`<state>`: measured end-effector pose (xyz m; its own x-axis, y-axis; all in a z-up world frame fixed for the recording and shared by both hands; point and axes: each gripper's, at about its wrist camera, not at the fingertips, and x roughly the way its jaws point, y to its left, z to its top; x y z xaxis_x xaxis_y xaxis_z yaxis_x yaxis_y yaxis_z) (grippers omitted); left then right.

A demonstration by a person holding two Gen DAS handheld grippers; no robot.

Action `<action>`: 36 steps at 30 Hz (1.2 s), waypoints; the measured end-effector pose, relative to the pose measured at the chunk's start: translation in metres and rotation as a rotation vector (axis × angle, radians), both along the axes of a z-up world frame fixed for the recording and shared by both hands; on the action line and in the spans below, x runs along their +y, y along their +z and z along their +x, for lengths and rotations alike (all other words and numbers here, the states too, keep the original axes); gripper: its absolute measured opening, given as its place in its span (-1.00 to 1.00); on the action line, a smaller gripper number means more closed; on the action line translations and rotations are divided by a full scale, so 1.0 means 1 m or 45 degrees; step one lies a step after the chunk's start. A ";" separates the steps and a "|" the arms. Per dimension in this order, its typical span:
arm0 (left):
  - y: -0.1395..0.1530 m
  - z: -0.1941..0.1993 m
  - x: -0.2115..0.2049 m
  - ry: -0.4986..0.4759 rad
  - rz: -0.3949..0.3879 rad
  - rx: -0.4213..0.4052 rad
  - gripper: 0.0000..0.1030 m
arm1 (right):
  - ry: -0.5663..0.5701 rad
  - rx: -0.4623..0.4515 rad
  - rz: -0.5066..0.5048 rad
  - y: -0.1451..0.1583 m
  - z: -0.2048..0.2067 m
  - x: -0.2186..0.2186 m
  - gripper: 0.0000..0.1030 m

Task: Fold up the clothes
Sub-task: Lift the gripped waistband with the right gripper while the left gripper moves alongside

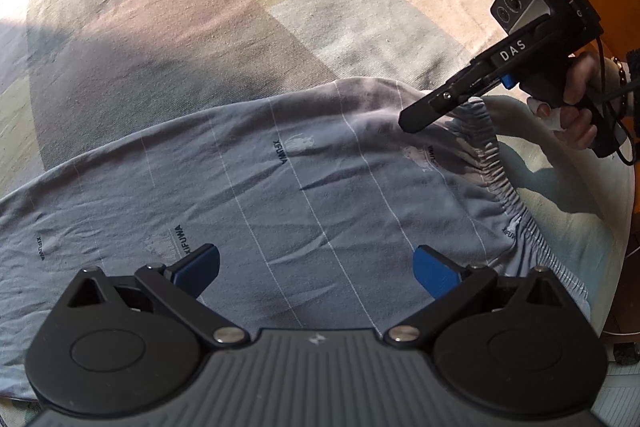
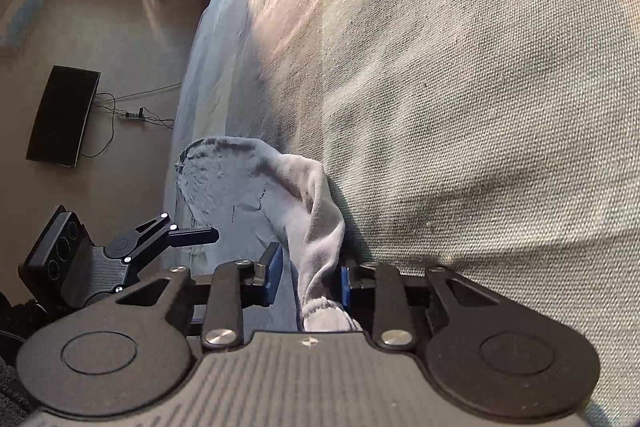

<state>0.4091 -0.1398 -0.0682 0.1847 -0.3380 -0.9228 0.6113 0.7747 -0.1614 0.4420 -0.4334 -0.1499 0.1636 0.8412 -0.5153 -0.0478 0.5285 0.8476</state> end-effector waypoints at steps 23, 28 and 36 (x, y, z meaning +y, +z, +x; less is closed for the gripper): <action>0.003 -0.003 0.009 -0.212 0.159 -0.199 0.99 | 0.462 -0.646 -0.940 0.089 -0.068 0.136 -0.81; -0.001 -0.010 0.010 -0.446 0.324 -0.505 0.99 | 0.534 -0.701 -0.970 0.097 -0.084 0.150 -0.81; -0.019 0.004 0.005 -0.693 0.536 -0.795 0.99 | 0.555 -0.771 -1.030 0.106 -0.100 0.153 -0.81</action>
